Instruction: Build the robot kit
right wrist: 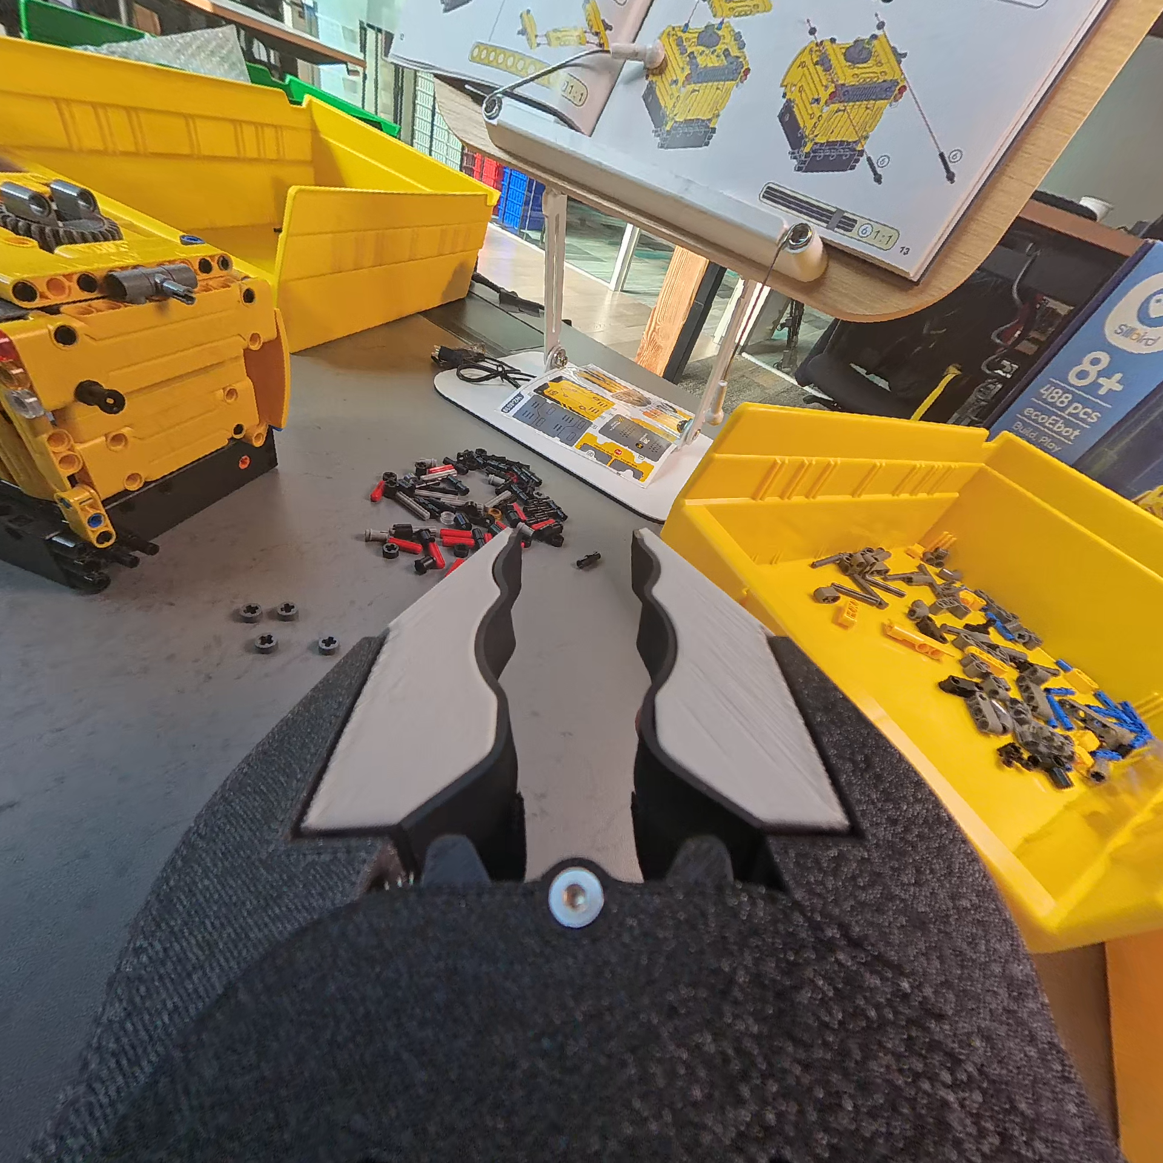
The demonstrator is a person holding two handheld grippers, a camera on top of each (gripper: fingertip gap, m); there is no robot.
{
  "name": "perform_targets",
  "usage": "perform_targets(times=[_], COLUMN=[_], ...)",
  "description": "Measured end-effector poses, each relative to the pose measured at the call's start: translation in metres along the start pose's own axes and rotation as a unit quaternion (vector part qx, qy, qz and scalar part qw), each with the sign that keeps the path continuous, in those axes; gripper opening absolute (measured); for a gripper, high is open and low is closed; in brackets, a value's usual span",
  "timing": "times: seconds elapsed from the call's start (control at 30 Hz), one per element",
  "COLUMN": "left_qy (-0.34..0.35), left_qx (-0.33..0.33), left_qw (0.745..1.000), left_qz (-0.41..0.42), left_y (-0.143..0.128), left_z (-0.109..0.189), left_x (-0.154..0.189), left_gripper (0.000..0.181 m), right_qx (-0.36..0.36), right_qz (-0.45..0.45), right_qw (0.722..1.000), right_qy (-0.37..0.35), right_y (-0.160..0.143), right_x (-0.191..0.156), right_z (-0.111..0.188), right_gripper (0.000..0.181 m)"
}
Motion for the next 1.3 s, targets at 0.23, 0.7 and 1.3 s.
perform_targets(times=[0.23,0.7,1.3], left_qy=[-0.122,0.023,0.119], left_qx=[0.104,-0.030,-0.067], left_qw=[0.984,0.995,0.983], left_qz=[-0.082,-0.092,-0.120], left_y=[0.016,-0.020,-0.038], left_z=[0.035,-0.001,0.012], left_x=[0.049,0.009,-0.011], left_gripper=[0.036,0.003,0.002], right_qx=[0.001,-0.006,-0.015], right_qz=[0.000,0.009,0.012], right_qw=[1.000,1.000,1.000], right_qy=[0.000,0.001,-0.001], right_y=[0.000,-0.001,-0.002], right_x=[0.000,-0.002,-0.002], right_z=[0.000,-0.001,-0.003], right_gripper=[0.034,0.034,0.034])
Point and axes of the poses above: each gripper's, where its closed fingertips meet, z back along the fingers, y out of its top, x = y × z across the jaws, the point moved 5 cm from there along z, back along the fingers, and after that the axes turned 11 degrees about y, right-handed, at the moved point
